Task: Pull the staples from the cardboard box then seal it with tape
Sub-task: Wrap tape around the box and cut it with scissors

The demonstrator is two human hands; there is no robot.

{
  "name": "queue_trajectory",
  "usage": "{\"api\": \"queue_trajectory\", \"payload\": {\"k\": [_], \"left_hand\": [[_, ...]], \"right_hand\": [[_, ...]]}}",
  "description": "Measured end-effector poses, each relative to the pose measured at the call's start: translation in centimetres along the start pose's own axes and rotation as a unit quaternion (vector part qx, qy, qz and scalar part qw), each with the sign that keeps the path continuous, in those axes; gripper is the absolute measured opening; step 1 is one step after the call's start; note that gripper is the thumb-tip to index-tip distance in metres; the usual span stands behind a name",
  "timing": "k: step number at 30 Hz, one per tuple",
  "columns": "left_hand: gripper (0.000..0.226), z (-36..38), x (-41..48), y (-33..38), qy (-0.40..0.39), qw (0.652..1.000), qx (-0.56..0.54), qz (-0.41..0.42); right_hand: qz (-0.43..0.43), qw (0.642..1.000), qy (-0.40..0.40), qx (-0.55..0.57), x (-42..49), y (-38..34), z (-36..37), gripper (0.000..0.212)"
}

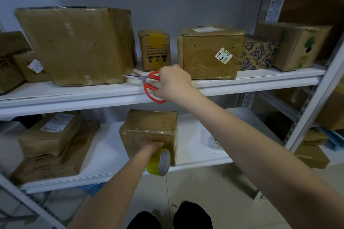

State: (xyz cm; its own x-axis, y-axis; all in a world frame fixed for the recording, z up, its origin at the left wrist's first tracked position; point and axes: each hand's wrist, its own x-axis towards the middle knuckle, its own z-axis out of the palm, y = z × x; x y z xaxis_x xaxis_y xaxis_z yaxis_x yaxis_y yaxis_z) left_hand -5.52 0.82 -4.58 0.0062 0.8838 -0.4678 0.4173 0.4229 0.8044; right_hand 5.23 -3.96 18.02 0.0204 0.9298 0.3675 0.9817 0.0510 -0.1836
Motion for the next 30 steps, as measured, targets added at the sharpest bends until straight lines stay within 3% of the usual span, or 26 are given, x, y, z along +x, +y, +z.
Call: {"api": "queue_trajectory", "payload": {"k": [2, 5, 8, 12, 14, 18, 22, 30], "left_hand": [[0.061, -0.1, 0.8, -0.5, 0.001, 0.999, -0.044, -0.007], [0.074, 0.2, 5.1, -2.9, -0.018, 0.996, -0.087, -0.008], [0.046, 0.1, 4.7, -3.2, -0.023, 0.996, -0.086, -0.005], [0.008, -0.5, -0.5, -1.0, -0.004, 0.996, -0.091, 0.007], [0.010, -0.6, -1.5, -0.7, 0.001, 0.996, -0.087, 0.005], [0.003, -0.6, -1.5, -0.5, 0.007, 0.997, -0.071, 0.008], [0.004, -0.9, -1.5, -0.3, -0.007, 0.998, -0.056, 0.008], [0.007, -1.9, -1.1, -0.2, -0.037, 0.998, -0.049, 0.008]], "right_hand": [[-0.038, 0.996, -0.003, 0.085, -2.4, 1.2, 0.3, 0.041], [-0.054, 0.969, -0.114, 0.210, -5.2, 4.3, 2.0, 0.032], [-0.026, 0.917, -0.290, 0.273, -7.0, 8.1, 5.0, 0.039], [0.026, 0.846, -0.499, 0.188, -8.7, 11.4, 9.2, 0.054], [0.067, 0.812, -0.552, 0.176, -8.9, 12.2, 10.8, 0.062], [0.117, 0.788, -0.571, 0.198, -8.2, 13.3, 13.0, 0.067], [0.111, 0.781, -0.566, 0.240, -7.1, 12.5, 13.9, 0.061], [0.061, 0.827, -0.502, 0.246, -5.4, 11.5, 14.9, 0.056]]}}
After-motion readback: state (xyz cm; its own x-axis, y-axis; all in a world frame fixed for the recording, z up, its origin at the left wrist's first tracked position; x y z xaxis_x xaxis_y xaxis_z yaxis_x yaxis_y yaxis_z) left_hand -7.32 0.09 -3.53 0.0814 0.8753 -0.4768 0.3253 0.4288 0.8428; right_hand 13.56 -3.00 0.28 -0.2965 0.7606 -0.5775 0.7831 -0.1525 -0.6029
